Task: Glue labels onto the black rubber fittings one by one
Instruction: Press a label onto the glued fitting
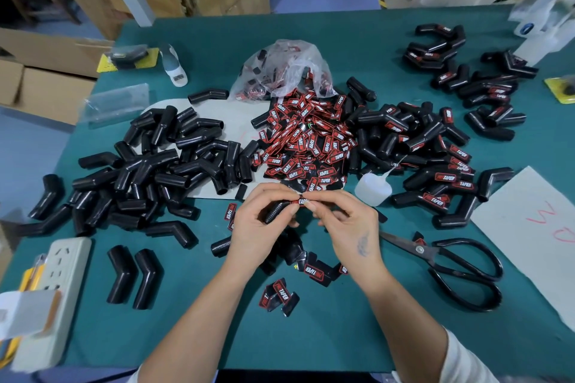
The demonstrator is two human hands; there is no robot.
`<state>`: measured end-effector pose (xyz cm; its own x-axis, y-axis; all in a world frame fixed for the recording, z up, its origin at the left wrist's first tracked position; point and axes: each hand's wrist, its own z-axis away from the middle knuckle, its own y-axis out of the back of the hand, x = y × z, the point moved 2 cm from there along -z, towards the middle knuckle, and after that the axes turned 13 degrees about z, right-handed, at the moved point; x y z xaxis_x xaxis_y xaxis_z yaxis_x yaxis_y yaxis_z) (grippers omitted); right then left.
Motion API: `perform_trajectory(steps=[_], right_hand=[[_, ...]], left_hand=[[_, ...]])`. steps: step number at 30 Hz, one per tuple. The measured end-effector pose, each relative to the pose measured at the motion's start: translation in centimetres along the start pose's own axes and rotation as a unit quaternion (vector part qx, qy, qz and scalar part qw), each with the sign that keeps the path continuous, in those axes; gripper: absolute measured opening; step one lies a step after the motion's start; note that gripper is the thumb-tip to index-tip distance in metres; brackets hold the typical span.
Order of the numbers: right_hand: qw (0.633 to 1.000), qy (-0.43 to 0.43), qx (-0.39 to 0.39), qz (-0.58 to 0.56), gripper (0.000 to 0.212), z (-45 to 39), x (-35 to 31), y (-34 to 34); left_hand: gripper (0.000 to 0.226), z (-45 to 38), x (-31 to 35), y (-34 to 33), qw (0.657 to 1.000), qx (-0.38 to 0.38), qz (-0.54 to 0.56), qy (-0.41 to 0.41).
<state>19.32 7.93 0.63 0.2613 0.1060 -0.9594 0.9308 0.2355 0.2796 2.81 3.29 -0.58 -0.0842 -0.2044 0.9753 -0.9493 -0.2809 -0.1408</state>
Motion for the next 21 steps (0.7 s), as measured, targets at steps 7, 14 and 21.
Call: perform_trajectory(steps=[7,14,21], right_hand=[[1.000,-0.002,-0.002,0.011,0.024,0.07,-0.12,0.09],[1.000,-0.008,-0.005,0.010,0.027,0.01,-0.02,0.03],[1.000,-0.008,-0.005,0.010,0.027,-0.07,0.18,-0.03]], left_hand=[[0.015,0.11,-0.11,0.32,1.000,-0.004,-0.018,-0.002],[0.015,0.10,0.06,0.17,1.000,-0.002,-0.007,-0.003],[0.015,0.29,0.16,0.19,1.000,0.000,-0.001,-0.001]])
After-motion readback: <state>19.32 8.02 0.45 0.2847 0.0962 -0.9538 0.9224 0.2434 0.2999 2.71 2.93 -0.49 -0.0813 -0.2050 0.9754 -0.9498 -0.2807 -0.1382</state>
